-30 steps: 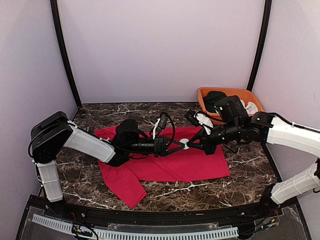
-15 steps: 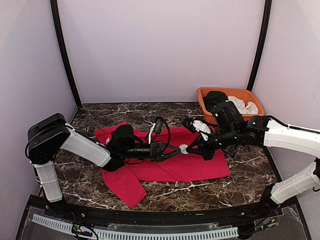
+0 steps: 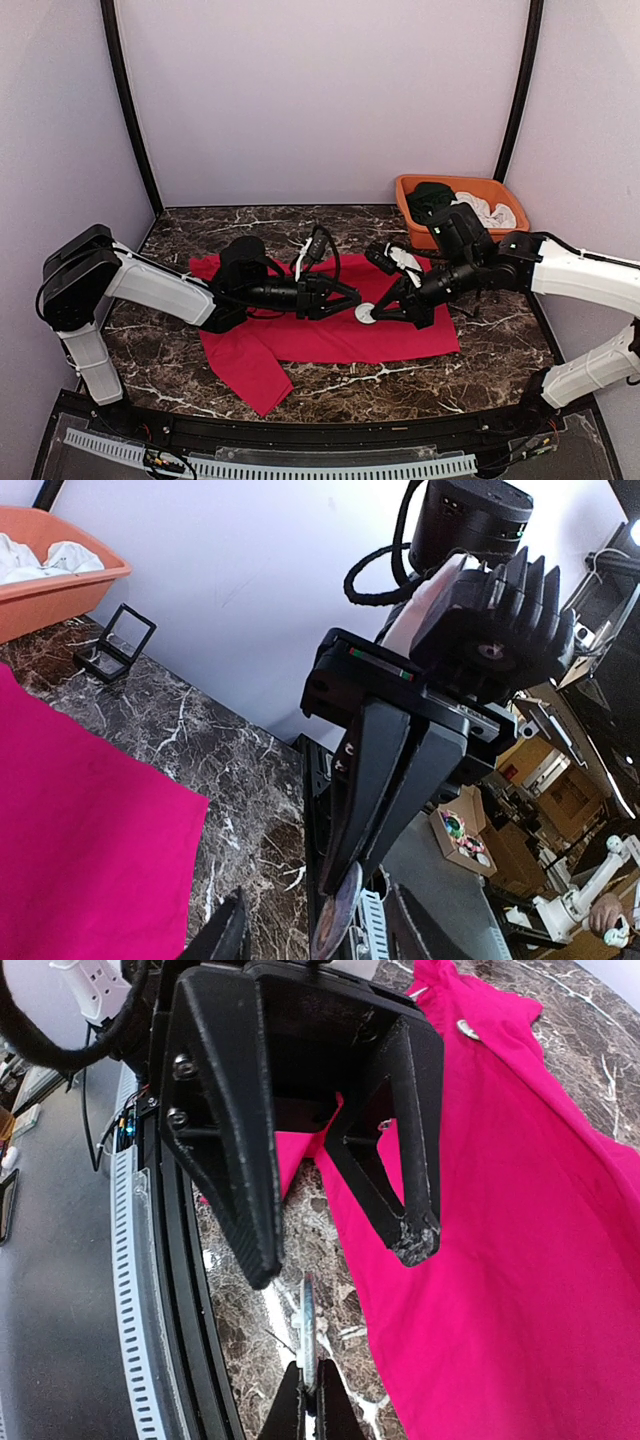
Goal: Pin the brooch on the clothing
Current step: Open the brooch at the center of the board, then pass from the right arm to the left
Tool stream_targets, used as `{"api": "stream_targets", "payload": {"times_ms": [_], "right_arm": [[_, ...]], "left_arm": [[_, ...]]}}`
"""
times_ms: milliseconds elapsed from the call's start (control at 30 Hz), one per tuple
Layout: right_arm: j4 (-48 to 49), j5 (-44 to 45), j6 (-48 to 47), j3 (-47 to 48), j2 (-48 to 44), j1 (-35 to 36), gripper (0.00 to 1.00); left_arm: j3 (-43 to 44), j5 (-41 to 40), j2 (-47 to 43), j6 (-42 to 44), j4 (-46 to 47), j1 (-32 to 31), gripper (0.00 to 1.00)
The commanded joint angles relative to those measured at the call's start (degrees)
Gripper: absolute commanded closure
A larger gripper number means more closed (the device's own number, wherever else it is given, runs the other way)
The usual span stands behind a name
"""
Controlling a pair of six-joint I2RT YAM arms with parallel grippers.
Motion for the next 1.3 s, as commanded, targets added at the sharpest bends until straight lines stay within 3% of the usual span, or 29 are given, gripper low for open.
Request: {"api": "stream_targets", "payload": {"times_ms": [0, 400, 667, 833, 1000, 1267], "right_arm": [[-2.1, -4.4, -1.3, 1.8, 0.3, -0.2, 1.0], [-3.8, -5.9, -2.2, 3.6, 2.3, -0.6, 1.0], [-4.0, -7.0, -2.6, 4.2, 2.9, -0.6, 1.0], [-4.2, -7.0, -2.8, 4.2, 3.0, -0.6, 1.0], [-4.4, -7.0, -2.9, 4.6, 2.9, -0.7, 1.0], [-2.9, -9.3, -1.0, 4.6, 4.0, -1.2, 1.0]], "left_arm": [[1.9, 5.3, -1.0, 4.4, -5.2, 0.2, 0.58], [3.3, 9.7, -2.0, 6.4, -8.8, -0.3, 0.65], [4.4, 10.5, -1.0, 6.5, -9.4, -0.6, 0.83], [4.6, 11.2, -0.4, 5.8, -9.0, -0.7, 0.85], [4.7, 11.7, -0.2, 5.9, -9.3, -0.8, 0.98], [3.3, 9.1, -1.1, 4.5, -4.6, -0.7, 0.99]]}}
